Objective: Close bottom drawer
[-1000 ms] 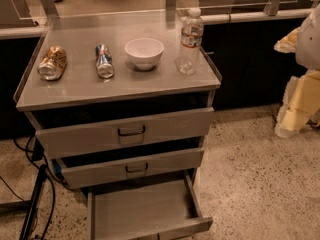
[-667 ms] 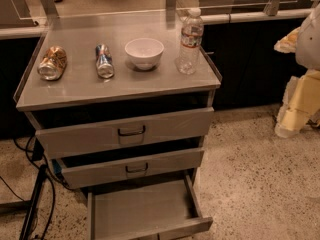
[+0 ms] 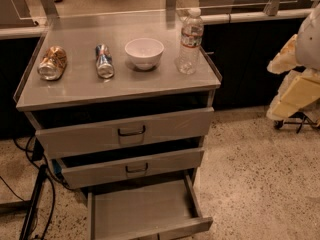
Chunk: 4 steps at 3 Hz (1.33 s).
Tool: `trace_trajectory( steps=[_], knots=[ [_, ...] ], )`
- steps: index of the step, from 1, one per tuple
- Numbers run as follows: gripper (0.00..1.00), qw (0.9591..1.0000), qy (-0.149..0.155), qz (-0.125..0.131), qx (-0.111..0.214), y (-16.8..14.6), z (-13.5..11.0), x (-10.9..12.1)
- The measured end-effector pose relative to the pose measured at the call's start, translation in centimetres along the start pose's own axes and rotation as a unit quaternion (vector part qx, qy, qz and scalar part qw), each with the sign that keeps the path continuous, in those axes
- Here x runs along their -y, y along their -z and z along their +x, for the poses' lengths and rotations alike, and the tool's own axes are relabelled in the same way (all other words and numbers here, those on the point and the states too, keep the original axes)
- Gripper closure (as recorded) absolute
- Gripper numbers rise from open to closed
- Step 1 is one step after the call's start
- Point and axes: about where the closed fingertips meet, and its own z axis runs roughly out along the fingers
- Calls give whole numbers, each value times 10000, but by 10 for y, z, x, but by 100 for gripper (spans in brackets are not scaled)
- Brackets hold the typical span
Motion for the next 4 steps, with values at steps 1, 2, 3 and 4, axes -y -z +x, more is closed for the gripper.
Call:
trace_trajectory(
  steps=[1,2,3,4],
  knots=[
    [60,10000,0,0,0,0,0,0],
    [84,10000,0,0,0,0,0,0],
    [100,10000,0,1,0,0,0,0],
    [100,9997,-181,142,0,0,-2,-6]
  ],
)
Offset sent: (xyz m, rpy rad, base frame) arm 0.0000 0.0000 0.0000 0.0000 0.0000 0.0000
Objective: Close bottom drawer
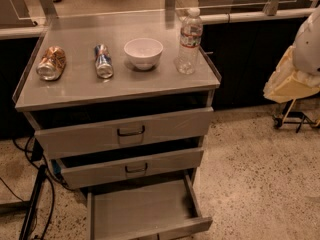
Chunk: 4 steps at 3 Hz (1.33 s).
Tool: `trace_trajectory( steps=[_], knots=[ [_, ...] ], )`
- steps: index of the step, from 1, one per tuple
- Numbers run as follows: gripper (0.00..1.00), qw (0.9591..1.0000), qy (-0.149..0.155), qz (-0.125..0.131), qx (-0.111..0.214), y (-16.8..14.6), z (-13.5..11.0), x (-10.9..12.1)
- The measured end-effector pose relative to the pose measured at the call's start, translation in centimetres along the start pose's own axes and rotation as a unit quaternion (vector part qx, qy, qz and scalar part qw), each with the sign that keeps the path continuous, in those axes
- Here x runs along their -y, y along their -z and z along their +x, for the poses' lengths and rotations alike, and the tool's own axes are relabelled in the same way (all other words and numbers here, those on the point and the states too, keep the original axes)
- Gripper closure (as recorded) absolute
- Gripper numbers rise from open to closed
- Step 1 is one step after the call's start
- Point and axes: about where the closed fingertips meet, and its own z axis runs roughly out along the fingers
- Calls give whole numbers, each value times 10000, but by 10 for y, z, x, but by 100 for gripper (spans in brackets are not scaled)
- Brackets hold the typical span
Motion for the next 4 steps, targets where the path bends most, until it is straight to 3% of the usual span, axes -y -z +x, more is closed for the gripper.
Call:
trace_trajectory(
  steps=[1,3,4],
  knots=[
    [100,9988,-491,4,-52,-37,7,-25],
    [100,9927,-1072,-513,-195,-180,21,-92],
    [100,9908,-1146,-655,-298,-204,30,-110]
  ],
)
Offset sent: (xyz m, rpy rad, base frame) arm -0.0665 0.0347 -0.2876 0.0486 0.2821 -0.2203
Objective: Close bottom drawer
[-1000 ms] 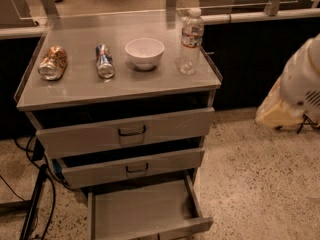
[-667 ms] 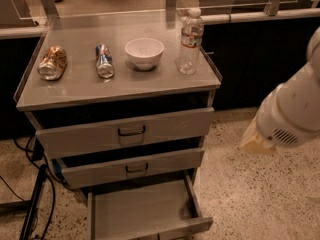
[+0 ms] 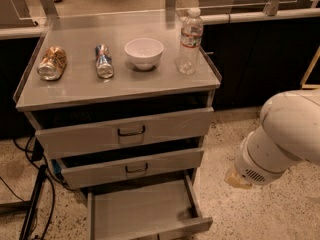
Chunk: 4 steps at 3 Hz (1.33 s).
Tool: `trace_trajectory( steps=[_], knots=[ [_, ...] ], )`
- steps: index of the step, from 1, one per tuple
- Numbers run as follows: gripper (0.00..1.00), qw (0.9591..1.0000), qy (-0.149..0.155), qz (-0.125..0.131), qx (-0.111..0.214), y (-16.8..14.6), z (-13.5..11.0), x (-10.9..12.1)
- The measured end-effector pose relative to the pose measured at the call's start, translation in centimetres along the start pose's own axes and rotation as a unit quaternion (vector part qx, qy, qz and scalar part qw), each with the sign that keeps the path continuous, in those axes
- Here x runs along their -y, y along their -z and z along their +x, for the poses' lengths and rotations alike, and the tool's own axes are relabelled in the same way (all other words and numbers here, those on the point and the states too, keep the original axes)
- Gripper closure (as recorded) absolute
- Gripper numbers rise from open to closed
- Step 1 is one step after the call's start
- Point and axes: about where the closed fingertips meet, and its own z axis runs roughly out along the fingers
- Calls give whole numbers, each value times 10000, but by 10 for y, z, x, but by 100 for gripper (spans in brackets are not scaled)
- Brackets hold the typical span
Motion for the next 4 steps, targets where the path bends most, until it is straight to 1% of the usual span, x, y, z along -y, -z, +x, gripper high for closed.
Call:
trace_trajectory(
  steps=[1,2,3,4],
  knots=[
    [100,10000,-28,-56,9,-3,1,-2],
    [100,9998,-91,-180,27,-8,4,-6],
    [100,9992,-306,-254,-44,-49,8,-30],
    [100,9953,-811,-473,-238,-137,23,-75]
  ],
)
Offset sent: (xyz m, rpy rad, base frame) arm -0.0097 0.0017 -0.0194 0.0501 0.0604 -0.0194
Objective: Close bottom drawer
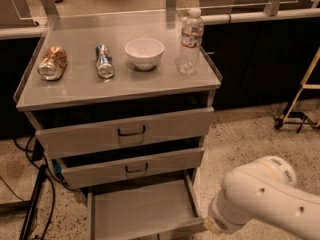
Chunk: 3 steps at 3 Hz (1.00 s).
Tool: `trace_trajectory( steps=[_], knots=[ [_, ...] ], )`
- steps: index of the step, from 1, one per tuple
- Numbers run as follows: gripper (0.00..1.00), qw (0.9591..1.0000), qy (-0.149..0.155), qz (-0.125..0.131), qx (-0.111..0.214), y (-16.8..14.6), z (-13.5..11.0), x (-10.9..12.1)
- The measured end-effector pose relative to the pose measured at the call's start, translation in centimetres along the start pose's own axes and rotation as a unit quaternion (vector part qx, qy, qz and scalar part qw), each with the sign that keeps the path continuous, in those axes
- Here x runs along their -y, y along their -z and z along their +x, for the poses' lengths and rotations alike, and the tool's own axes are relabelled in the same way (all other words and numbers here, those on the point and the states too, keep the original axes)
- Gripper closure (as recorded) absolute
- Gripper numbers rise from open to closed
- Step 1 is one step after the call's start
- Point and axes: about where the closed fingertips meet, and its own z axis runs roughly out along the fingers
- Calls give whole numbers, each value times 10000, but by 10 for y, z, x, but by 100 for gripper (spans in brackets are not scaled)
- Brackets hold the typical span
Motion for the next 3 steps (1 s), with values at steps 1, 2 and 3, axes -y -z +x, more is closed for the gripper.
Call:
trace_trajectory(
  steps=[1,2,3],
  knots=[
    [100,9996,-251,-121,-94,-45,8,-16],
    [100,9991,-396,-100,-83,-45,8,-15],
    [100,9992,-389,-100,-83,-45,8,-15]
  ],
)
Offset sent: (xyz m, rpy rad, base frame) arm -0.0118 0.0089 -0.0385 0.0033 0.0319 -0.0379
